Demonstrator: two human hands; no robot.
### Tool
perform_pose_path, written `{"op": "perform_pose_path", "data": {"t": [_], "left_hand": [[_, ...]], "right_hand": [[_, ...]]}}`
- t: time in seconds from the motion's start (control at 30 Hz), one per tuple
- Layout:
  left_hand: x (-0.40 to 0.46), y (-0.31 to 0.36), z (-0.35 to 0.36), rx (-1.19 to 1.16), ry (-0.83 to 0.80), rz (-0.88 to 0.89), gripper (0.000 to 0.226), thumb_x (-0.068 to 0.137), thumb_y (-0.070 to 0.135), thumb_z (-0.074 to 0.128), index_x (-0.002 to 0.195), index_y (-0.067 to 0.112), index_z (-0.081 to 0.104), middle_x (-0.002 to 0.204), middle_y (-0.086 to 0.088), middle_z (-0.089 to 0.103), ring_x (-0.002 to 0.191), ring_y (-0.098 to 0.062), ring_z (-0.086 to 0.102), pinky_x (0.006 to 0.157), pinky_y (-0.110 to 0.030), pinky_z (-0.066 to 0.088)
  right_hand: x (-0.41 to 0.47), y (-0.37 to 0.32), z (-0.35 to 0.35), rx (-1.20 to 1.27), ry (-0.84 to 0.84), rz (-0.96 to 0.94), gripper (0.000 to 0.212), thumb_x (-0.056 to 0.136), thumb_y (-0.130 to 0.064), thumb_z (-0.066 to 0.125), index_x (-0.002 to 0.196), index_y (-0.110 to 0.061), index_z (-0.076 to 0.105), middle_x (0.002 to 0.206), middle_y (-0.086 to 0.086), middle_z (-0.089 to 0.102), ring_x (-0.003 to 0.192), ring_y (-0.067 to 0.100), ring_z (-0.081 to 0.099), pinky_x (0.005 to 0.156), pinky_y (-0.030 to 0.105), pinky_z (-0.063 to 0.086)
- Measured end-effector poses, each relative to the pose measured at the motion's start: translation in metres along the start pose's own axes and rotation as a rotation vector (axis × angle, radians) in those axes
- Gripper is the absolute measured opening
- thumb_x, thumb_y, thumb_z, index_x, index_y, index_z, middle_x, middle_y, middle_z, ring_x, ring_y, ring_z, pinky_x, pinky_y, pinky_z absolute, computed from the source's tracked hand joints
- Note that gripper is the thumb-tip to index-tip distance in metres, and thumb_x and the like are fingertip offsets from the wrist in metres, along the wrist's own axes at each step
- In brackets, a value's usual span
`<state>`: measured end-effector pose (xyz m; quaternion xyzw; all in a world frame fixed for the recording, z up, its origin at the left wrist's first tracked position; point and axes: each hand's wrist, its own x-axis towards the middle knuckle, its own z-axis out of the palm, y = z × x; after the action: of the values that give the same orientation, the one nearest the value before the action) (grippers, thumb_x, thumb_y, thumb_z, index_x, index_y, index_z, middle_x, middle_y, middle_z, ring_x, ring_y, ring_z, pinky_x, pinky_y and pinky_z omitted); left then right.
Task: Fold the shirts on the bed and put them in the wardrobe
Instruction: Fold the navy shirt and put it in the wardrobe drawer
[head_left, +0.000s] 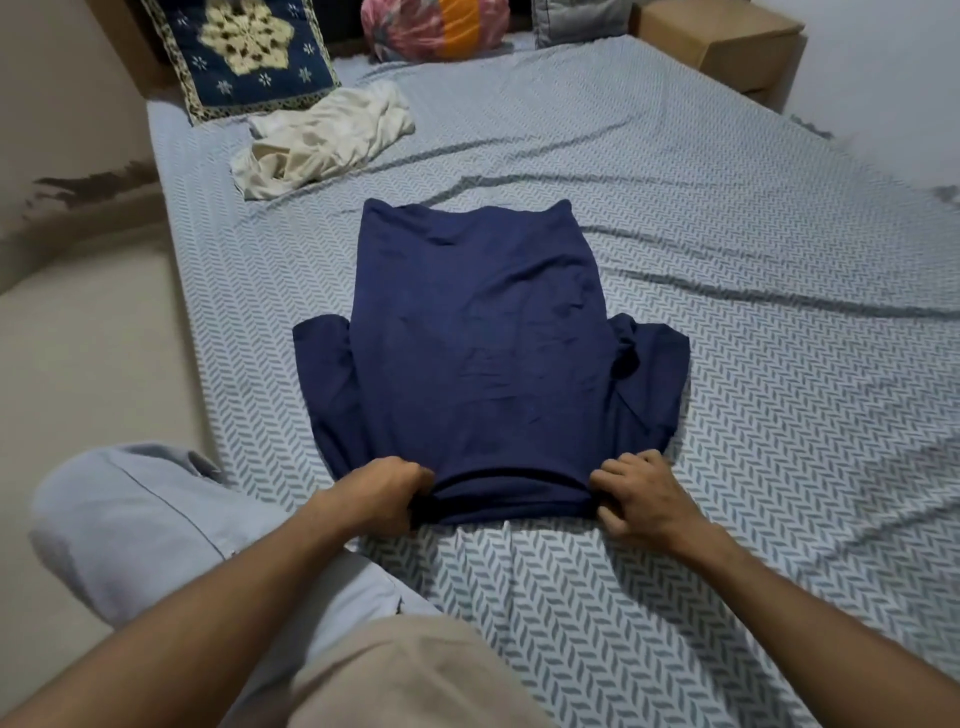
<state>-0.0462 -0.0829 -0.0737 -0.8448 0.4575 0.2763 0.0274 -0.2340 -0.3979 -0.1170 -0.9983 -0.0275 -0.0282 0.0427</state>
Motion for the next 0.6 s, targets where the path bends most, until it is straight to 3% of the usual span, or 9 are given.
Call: {"op": "perform_pose_path", "data": {"t": [0.13,0.27,0.37,0.43,0.57,0.6], "left_hand": [[0.012,-0.002,0.000,-0.060,-0.054,-0.015,0.003,0.068,0.024,0.057,0.071,0.023,0.056,0.074,0.005,0.062,0.073,-0.022,0.061,0.067,-0.036,0.055],[0.029,0.014,-0.009,-0.105,0.081,0.066,0.017,0.075,0.037,0.061,0.081,0.021,0.064,0.082,0.005,0.062,0.077,-0.017,0.058,0.070,-0.035,0.053],[0.061,0.051,-0.018,-0.177,0.142,0.176,0.014,0.083,0.039,0.067,0.085,0.025,0.065,0.087,0.008,0.053,0.083,-0.012,0.049,0.074,-0.034,0.051],[0.087,0.084,-0.023,-0.227,0.147,0.240,0.014,0.086,0.038,0.069,0.089,0.024,0.066,0.090,0.007,0.054,0.087,-0.014,0.050,0.076,-0.034,0.050],[0.134,0.154,-0.025,-0.318,0.109,0.324,0.026,0.087,0.041,0.072,0.100,0.018,0.069,0.098,-0.002,0.063,0.093,-0.021,0.057,0.078,-0.037,0.050],[0.143,0.169,-0.024,-0.337,0.087,0.315,0.031,0.086,0.044,0.072,0.103,0.018,0.067,0.099,-0.003,0.063,0.095,-0.023,0.058,0.079,-0.039,0.050]], "right_hand": [[-0.001,0.013,-0.006,0.280,0.041,0.131,0.011,0.078,-0.030,0.058,0.069,-0.023,0.060,0.068,-0.010,0.055,0.064,0.013,0.050,0.064,0.035,0.043],[0.017,0.053,-0.013,0.476,0.339,0.722,0.008,0.085,-0.024,0.072,0.089,-0.017,0.072,0.088,-0.001,0.066,0.078,0.015,0.059,0.077,0.027,0.048],[0.028,0.092,-0.020,0.697,0.334,1.164,0.032,0.082,-0.033,0.079,0.107,-0.015,0.068,0.102,0.003,0.069,0.091,0.020,0.065,0.085,0.033,0.051],[0.036,0.109,-0.020,0.891,0.304,1.290,0.035,0.081,-0.034,0.082,0.105,-0.012,0.069,0.099,0.005,0.071,0.087,0.019,0.066,0.079,0.030,0.050],[0.053,0.130,-0.018,1.055,0.260,1.356,0.033,0.067,-0.040,0.089,0.080,-0.017,0.069,0.077,0.003,0.069,0.066,0.015,0.063,0.061,0.036,0.054],[0.059,0.134,-0.022,1.118,0.244,1.399,0.031,0.069,-0.036,0.088,0.083,-0.015,0.070,0.076,0.003,0.068,0.062,0.013,0.063,0.052,0.029,0.050]]}}
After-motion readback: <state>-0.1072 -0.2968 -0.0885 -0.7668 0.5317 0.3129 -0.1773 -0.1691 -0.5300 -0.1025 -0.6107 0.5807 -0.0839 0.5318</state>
